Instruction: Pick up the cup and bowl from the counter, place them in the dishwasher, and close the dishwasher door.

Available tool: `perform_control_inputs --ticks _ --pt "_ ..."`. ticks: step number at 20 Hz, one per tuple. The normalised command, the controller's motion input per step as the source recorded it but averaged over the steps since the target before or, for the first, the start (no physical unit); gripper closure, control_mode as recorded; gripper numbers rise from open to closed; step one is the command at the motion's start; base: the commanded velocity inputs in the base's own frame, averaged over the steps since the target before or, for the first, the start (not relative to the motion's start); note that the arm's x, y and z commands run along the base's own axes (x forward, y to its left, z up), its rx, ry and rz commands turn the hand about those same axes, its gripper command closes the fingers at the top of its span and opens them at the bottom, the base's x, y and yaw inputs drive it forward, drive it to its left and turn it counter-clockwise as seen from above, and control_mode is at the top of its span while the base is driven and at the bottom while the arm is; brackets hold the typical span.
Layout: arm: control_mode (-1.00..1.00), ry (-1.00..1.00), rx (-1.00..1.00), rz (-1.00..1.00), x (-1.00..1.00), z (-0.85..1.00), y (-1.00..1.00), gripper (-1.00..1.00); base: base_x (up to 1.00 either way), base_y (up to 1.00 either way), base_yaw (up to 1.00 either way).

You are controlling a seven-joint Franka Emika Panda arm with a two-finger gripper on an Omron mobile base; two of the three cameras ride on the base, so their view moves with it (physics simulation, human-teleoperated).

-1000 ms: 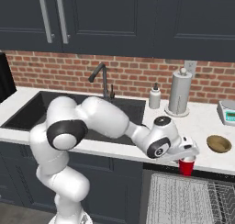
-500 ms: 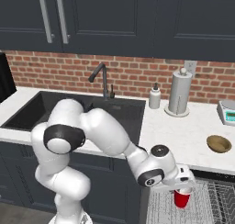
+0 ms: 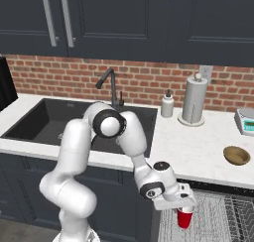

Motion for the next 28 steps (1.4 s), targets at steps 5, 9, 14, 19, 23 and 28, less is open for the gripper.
perform_control_inputs --ticks 5,9,14,19,23,28 --pt "-1.00 -0.09 0.00 0.00 0.10 -1.00 -0.29 1.00 0.00 0.00 0.00" --pt "-1.00 -0.22 0.00 0.01 0.18 -0.97 -0.13 1.00 0.00 0.00 0.00" --pt "-1.00 -0.23 0.00 0.05 0.30 -0.73 0.00 1.00 0.00 0.00 0.00" --pt "-1.00 -0.24 0.00 0.08 0.02 -0.76 0.00 1.00 0.00 0.00 0.00" --pt "-1.00 -0.20 0.00 0.05 0.15 -0.29 0.00 1.00 0.00 0.00 0.00" --pt "-1.00 -0.01 0.02 0.01 0.14 -0.19 0.00 1.00 0.00 0.00 0.00"
